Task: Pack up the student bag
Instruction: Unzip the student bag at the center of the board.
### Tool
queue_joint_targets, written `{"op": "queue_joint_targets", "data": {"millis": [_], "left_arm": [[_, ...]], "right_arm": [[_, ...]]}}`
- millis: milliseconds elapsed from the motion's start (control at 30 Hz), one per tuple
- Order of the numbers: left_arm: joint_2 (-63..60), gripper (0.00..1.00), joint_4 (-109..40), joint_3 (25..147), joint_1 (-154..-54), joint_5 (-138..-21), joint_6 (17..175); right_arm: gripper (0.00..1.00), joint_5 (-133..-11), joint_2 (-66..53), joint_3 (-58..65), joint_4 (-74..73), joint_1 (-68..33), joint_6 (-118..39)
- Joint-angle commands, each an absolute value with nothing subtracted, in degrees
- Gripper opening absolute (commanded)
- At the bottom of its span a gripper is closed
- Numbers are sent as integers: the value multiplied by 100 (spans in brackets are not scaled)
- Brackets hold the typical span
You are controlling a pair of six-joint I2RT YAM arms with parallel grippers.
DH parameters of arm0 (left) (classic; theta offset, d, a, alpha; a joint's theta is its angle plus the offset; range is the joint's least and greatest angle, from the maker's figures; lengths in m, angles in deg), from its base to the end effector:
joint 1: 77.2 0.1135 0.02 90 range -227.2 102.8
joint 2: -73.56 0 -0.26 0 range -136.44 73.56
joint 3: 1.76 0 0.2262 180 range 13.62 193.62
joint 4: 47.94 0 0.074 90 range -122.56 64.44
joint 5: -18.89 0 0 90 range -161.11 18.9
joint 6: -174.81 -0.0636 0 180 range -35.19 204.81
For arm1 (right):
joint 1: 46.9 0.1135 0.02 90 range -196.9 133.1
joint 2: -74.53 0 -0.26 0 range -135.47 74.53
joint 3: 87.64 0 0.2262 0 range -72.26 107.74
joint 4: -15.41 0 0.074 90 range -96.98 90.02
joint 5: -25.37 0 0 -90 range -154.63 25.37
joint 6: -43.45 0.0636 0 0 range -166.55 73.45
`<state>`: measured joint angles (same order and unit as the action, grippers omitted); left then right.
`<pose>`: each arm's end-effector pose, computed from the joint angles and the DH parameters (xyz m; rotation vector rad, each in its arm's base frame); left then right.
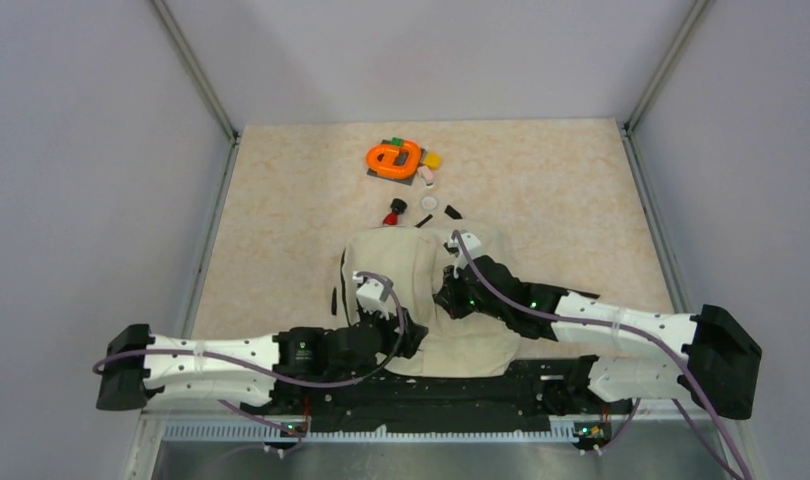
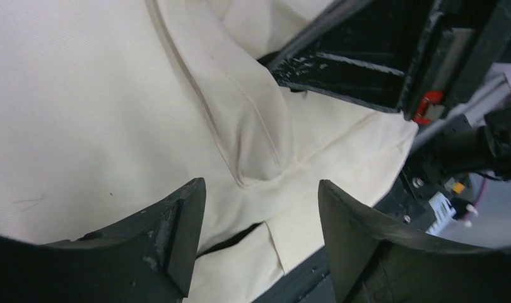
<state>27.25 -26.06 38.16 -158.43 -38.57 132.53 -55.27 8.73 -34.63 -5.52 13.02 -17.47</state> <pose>0.0609 -0.1703 0.2159 0.2494 2.0728 -0.8506 0.1331 0.2092 0.2247 -0.5007 2.1837 0.7084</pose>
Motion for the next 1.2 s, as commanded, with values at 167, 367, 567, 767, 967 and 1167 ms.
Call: {"op": "queue_joint_targets", "data": {"millis": [167,367,567,767,967,1167], "left_arm": [[1452,76,-2452,4855,-15870,-2803,13487],[723,79,-2209,5283,-15865,-2306,13582],[154,73,-1399,5677,-15867,-2291,14051],[-68,35,-1514,5615,-15872,-2508,14202],[-7,0,-1409,5526,-15876,-2768,14146],[49,0,-1164,5521,-15876,-3082,13917]], "right_arm": [[0,-5369,944,-3164,-63,1210,-1827],[0,-5424,990,-3183,-75,1205,-1854],[0,-5380,1059,-3161,-105,1200,-1936],[0,-5239,1083,-3167,-103,1200,-1996],[0,-4834,893,-2863,-181,1152,-2195],[0,-4498,557,-2434,-104,887,-2618]]}}
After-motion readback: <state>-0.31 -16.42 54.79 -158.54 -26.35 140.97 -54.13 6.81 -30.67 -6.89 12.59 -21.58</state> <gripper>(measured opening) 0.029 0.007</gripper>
